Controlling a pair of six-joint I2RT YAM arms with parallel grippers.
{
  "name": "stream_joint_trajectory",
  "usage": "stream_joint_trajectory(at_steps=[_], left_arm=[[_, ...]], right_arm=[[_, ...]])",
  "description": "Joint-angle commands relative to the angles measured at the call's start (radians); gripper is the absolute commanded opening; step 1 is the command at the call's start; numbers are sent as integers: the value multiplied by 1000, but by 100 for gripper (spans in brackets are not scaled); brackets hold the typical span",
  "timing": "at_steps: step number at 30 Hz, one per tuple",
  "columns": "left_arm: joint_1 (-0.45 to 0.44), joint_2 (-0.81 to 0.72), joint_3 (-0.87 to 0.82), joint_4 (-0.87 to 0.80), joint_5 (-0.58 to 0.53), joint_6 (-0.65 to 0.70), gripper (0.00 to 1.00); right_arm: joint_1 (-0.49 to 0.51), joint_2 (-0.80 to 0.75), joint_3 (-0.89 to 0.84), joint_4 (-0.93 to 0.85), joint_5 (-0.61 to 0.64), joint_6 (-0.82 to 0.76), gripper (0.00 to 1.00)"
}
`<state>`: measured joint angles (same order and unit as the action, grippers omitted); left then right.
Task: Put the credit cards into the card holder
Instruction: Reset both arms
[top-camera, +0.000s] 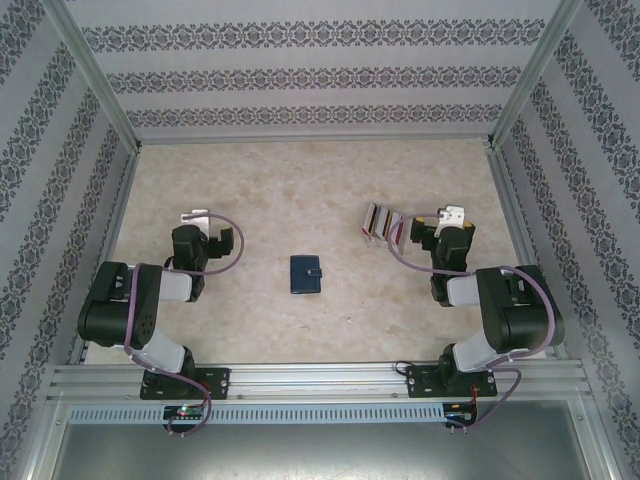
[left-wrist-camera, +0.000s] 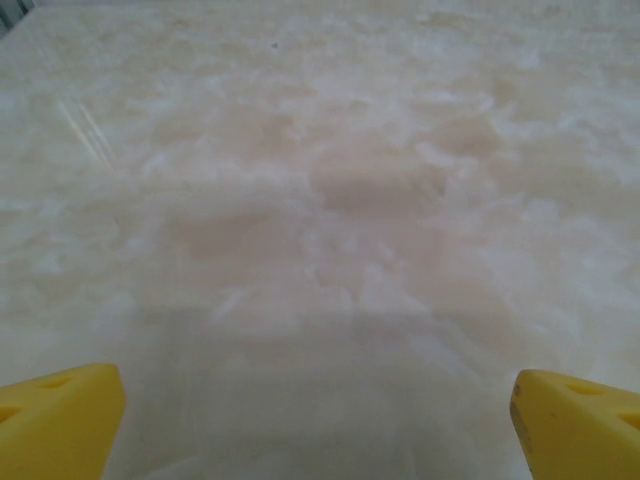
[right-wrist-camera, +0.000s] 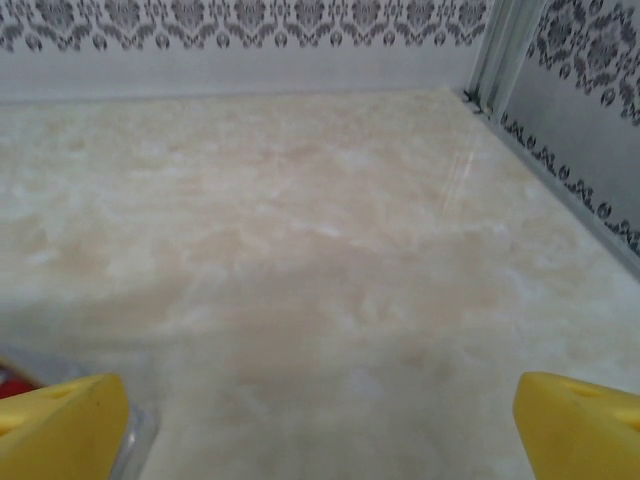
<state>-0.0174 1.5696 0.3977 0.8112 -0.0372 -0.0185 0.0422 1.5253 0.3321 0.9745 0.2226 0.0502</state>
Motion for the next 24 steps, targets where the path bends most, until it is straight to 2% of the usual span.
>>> stream_joint_trajectory(at_steps=[1,24], left_arm=[[13,-10,11,28,3,3,99],[13,-9,11,26,5,5,100]], right_arm=[[11,-22,33,-52,22,7,98],[3,-17,42,-63,-18,1,98]])
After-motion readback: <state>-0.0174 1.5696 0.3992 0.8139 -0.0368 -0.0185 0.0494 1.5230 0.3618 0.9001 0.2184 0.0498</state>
